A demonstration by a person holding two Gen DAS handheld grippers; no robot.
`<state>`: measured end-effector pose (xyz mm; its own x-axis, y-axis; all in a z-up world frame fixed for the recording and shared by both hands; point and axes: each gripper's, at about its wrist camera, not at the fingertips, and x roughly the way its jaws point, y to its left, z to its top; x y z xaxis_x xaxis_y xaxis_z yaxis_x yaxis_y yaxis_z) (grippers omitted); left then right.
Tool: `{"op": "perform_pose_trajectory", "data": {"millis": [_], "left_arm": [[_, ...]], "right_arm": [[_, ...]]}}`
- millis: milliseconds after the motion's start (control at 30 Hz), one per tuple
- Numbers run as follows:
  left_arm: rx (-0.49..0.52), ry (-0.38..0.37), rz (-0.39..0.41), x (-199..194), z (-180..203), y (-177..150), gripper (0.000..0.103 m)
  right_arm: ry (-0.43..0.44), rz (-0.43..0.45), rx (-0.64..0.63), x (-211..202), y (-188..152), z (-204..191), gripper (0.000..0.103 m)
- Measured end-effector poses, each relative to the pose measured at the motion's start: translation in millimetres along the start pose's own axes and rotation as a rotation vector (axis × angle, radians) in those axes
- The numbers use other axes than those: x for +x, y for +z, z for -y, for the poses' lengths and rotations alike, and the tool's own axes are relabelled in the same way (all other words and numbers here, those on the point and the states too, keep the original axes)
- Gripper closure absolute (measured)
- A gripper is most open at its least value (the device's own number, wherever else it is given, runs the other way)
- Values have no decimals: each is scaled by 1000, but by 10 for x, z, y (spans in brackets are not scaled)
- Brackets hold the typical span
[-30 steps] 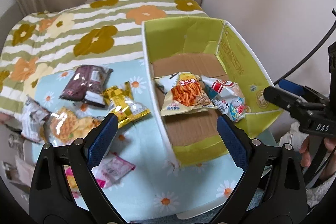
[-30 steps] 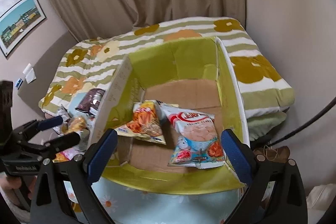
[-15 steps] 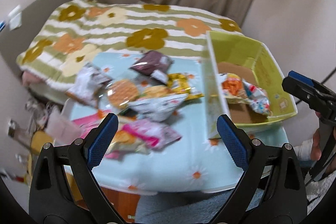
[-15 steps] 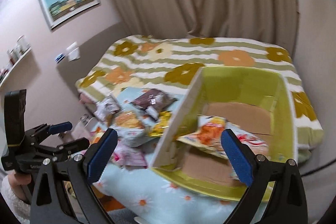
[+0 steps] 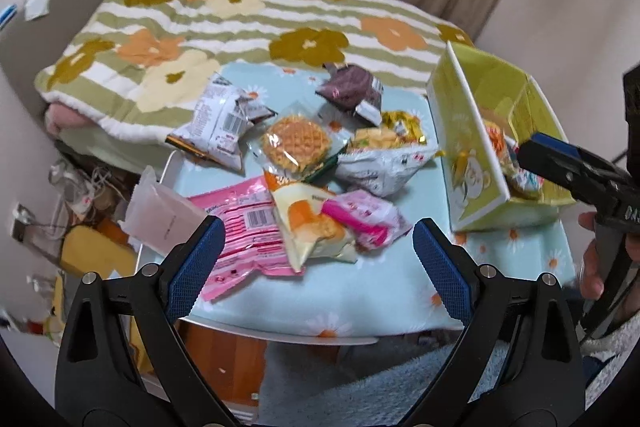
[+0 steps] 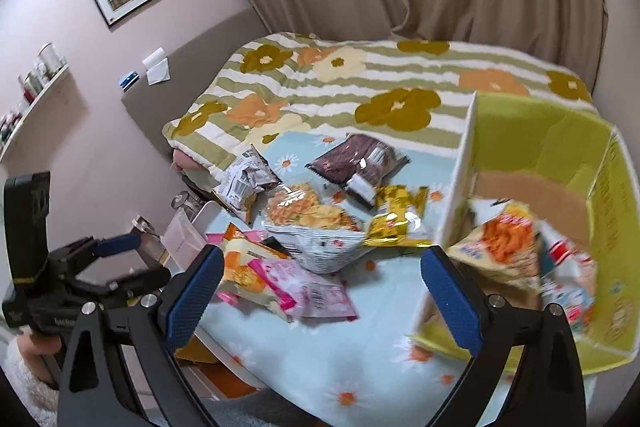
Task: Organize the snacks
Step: 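Grasp the orange cake bag with the left tool while the right tool grasps the white printed bag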
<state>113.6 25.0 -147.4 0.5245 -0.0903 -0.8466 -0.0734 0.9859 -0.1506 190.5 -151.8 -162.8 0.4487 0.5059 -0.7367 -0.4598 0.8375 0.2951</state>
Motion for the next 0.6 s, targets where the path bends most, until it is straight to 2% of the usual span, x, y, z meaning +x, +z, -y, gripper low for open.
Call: {"op": "perform_pose_trajectory", "data": {"millis": [200,267,400,600], "left_arm": [[69,-103,-93,329,-168,2,9],[121,-126,-117,454,-182,10,9],[332,-107,-140,640,-118,8,9],[710,-96,-130,869,64,-77,9]], "right_arm": [[-43,-37,75,321,-8,-137,5],[-62,-46,105,413,-9,-161,5],[-101,-59,147,516,-6,-179,5],[-172,-69,221,690,-20,-112,5]]}}
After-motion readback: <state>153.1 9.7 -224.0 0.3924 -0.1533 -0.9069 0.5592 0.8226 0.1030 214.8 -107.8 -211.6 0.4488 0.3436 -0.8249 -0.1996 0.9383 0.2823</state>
